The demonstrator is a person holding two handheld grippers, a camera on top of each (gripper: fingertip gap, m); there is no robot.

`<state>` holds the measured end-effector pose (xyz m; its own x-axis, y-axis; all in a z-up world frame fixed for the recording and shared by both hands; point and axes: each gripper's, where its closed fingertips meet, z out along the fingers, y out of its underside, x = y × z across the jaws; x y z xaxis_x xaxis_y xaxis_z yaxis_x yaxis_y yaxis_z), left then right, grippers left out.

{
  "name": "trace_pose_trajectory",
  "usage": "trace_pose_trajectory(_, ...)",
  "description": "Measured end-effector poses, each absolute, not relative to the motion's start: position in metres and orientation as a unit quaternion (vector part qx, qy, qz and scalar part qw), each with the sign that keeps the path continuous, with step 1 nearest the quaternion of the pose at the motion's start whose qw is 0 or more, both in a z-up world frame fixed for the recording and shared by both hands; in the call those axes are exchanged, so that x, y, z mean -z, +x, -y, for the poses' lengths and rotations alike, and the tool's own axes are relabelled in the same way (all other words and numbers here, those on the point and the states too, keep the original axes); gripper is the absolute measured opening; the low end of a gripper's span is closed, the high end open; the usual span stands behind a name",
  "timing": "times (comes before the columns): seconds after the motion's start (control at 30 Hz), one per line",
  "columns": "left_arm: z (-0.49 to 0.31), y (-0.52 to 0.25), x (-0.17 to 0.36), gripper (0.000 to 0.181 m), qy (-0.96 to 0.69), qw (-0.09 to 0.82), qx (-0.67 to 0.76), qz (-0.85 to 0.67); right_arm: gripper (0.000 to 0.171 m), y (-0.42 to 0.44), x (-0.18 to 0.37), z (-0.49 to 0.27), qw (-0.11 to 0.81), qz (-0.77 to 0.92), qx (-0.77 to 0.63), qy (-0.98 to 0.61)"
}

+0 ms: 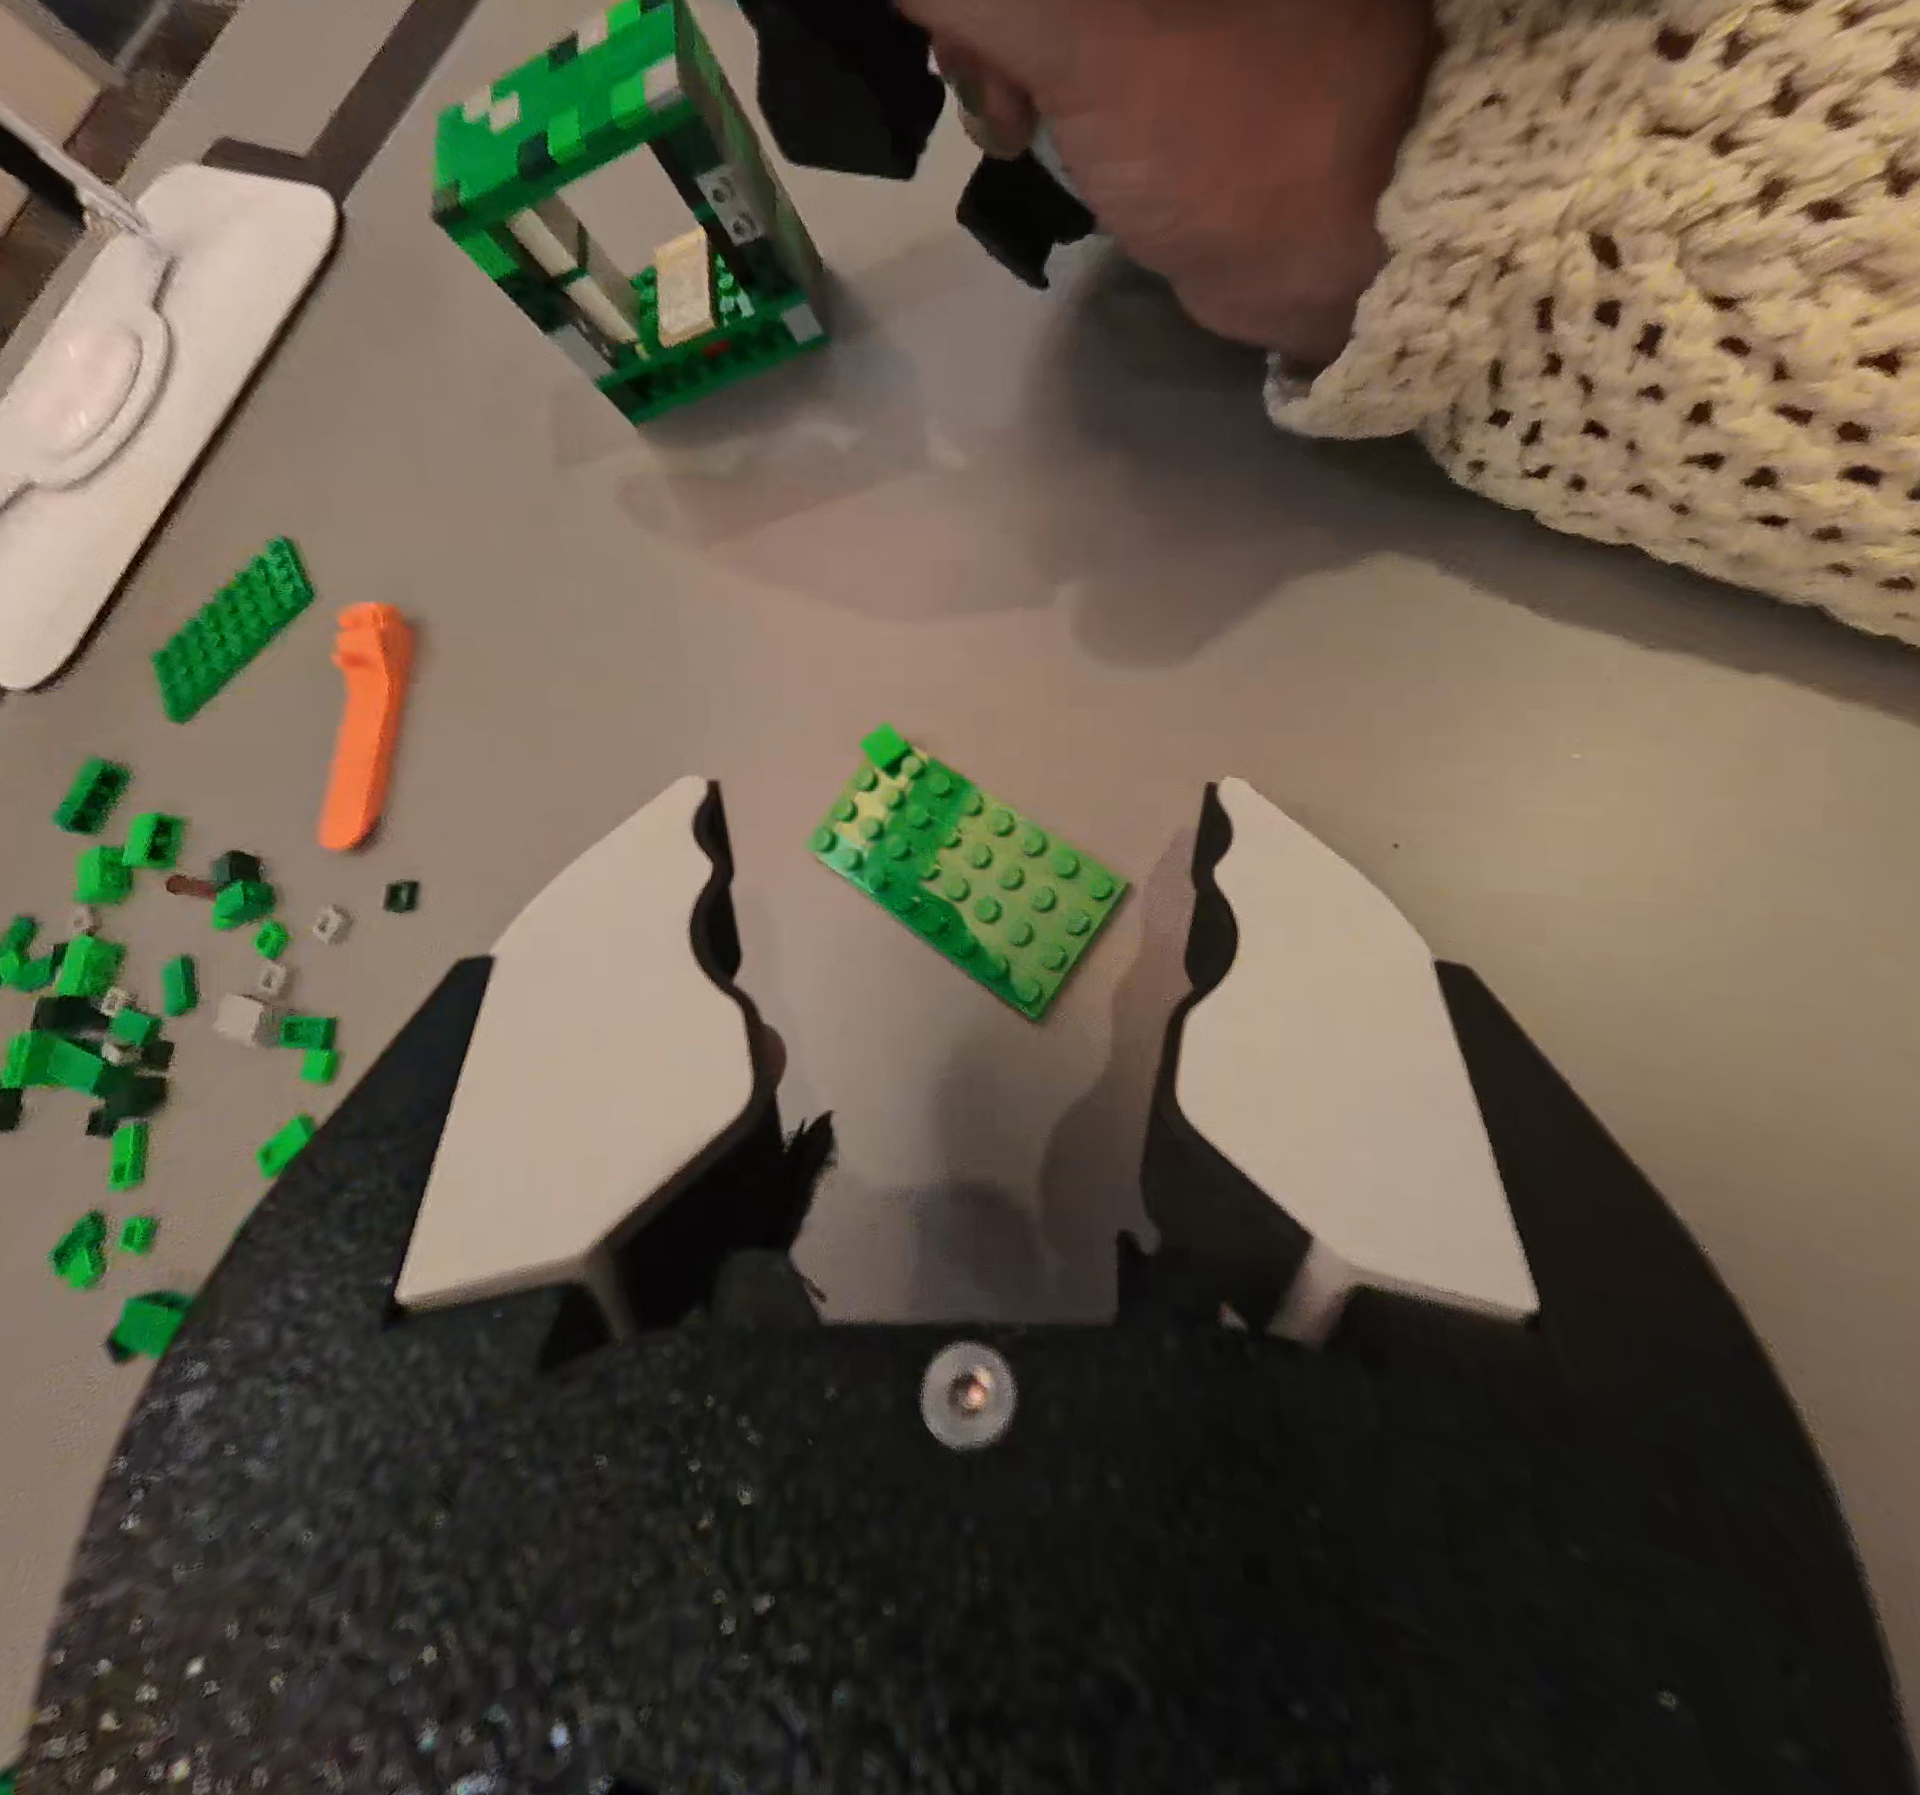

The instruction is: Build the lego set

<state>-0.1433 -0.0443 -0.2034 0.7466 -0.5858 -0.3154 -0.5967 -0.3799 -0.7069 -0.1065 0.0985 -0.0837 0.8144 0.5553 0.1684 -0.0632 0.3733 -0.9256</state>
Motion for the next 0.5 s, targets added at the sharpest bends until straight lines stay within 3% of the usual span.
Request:
trace_pose_trajectory(0.37,0.04,-0.168,0.216,0.082,-0.87,0.38,-0.039,-0.313,0.012,-0.108,0.085,-0.097,0.793,0.237,-0.198,-0.525)
trace_pose_trajectory(0.5,0.039,-0.191,0.216,0.071,-0.884,0.362,-0.069,-0.286,0.012,-0.109,0.085,-0.097,0.792,0.239,-0.199,-0.525)
